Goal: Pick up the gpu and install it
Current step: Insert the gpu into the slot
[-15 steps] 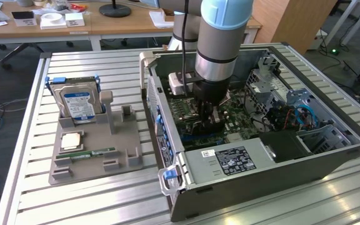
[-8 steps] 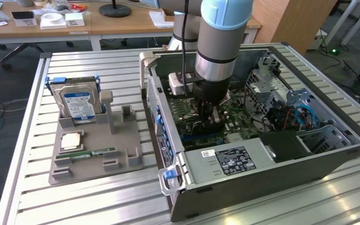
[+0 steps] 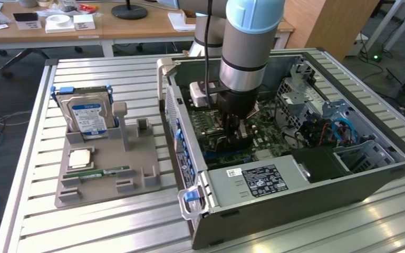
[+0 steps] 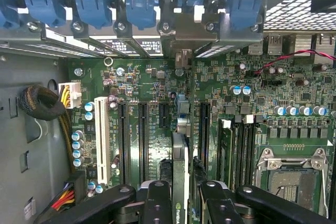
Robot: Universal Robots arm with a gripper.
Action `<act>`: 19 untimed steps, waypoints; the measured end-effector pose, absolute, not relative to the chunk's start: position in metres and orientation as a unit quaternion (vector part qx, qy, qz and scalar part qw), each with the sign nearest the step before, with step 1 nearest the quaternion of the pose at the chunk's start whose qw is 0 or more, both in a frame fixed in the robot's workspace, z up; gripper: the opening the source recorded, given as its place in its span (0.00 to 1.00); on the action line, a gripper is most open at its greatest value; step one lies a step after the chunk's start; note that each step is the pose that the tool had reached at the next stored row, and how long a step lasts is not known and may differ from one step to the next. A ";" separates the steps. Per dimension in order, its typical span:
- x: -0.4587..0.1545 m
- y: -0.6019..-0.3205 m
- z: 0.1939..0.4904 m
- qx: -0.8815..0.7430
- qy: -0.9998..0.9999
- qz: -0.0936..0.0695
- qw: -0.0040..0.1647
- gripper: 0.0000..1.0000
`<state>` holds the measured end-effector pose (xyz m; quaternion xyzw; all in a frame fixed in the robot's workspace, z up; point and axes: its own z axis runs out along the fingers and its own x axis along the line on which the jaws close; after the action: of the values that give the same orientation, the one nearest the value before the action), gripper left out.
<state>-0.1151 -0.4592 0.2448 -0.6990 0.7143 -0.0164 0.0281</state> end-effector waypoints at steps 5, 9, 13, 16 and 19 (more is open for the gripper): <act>-0.115 -0.459 0.245 -0.699 0.714 -0.016 0.028 0.26; -0.116 -0.459 0.244 -0.699 0.715 -0.016 0.029 0.27; -0.115 -0.459 0.245 -0.699 0.714 -0.016 0.028 0.44; -0.115 -0.459 0.245 -0.699 0.714 -0.016 0.028 0.50; -0.115 -0.459 0.245 -0.699 0.714 -0.016 0.028 0.56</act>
<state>-0.1151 -0.4592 0.2449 -0.6990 0.7143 -0.0163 0.0281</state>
